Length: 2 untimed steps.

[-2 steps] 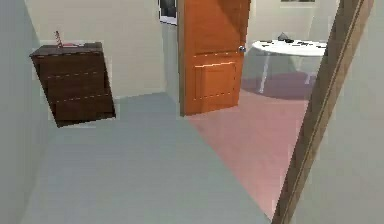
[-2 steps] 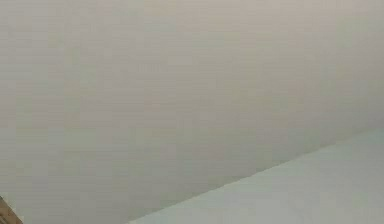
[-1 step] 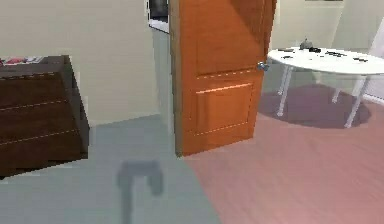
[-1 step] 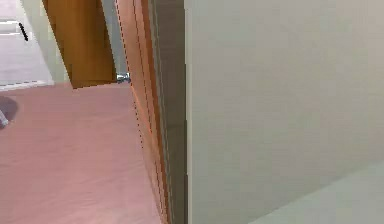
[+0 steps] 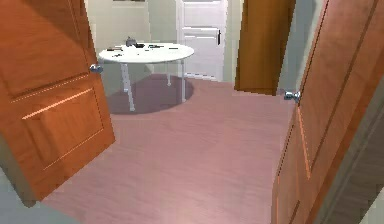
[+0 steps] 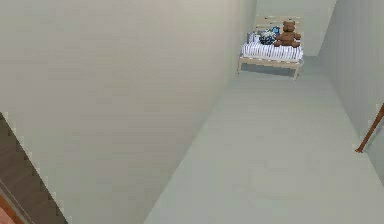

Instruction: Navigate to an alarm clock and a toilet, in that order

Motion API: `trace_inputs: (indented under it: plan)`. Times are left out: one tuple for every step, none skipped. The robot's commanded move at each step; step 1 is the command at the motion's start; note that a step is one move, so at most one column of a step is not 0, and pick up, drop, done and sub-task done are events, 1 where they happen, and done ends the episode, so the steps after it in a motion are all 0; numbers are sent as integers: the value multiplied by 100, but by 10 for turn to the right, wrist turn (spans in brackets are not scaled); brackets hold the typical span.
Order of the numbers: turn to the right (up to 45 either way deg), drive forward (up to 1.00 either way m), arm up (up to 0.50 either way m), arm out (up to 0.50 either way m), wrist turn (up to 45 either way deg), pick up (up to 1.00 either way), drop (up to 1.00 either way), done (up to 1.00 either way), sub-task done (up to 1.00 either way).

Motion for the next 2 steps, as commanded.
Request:
trace_inputs:
  plan:
    - [30,0,0,0,0,0,0,0,0]
    - [450,0,0,0,0,0,0,0,0]
